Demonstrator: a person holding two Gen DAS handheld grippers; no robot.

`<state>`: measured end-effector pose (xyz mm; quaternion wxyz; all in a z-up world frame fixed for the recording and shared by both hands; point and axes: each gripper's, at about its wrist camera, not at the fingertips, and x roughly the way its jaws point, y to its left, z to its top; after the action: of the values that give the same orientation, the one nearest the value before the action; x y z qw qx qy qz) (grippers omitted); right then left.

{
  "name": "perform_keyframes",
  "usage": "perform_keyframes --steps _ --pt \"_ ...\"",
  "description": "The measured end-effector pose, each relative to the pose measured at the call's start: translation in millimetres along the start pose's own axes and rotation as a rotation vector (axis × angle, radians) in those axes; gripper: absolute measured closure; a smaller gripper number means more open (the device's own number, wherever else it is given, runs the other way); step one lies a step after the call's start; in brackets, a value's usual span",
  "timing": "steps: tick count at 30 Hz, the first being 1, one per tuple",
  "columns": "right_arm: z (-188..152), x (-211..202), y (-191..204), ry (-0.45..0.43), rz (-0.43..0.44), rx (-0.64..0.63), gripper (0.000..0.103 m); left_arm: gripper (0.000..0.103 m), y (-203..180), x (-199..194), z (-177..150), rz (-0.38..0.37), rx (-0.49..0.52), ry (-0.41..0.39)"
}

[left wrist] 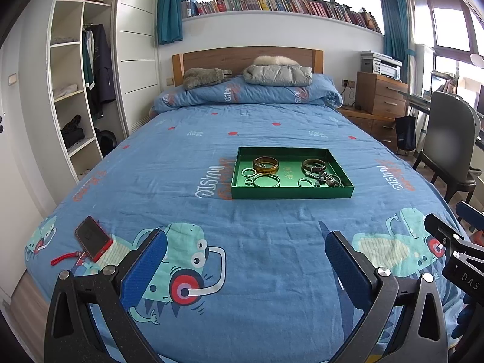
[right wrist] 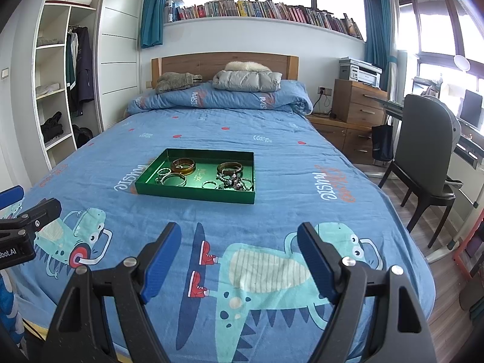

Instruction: Organize jewelry

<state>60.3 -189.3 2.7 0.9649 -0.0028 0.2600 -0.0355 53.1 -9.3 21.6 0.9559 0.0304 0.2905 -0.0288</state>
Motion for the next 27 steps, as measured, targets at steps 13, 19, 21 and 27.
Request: perform_keyframes --steps 13,19,21,27 --pt "-1.6 -4.0 -3.9 0.003 -0.001 0.000 0.025 0.000 -2.1 -1.7 -1.4 -0.002 0.006 0.003" --pt "-2.3 -4.6 -4.6 0.004 -0.002 0.000 0.025 0.000 -3.3 -2.3 -2.6 -0.003 0.008 0.003" --pt "-2.1 -4.4 -4.4 0.004 -0.001 0.000 0.025 0.000 -3.7 -3.1 -2.9 -0.004 0.009 0.002" --pt "-2.0 -4.3 -4.3 0.005 -0.002 -0.001 0.025 0.000 -4.6 -4.0 -3.8 -0.006 0.010 0.003"
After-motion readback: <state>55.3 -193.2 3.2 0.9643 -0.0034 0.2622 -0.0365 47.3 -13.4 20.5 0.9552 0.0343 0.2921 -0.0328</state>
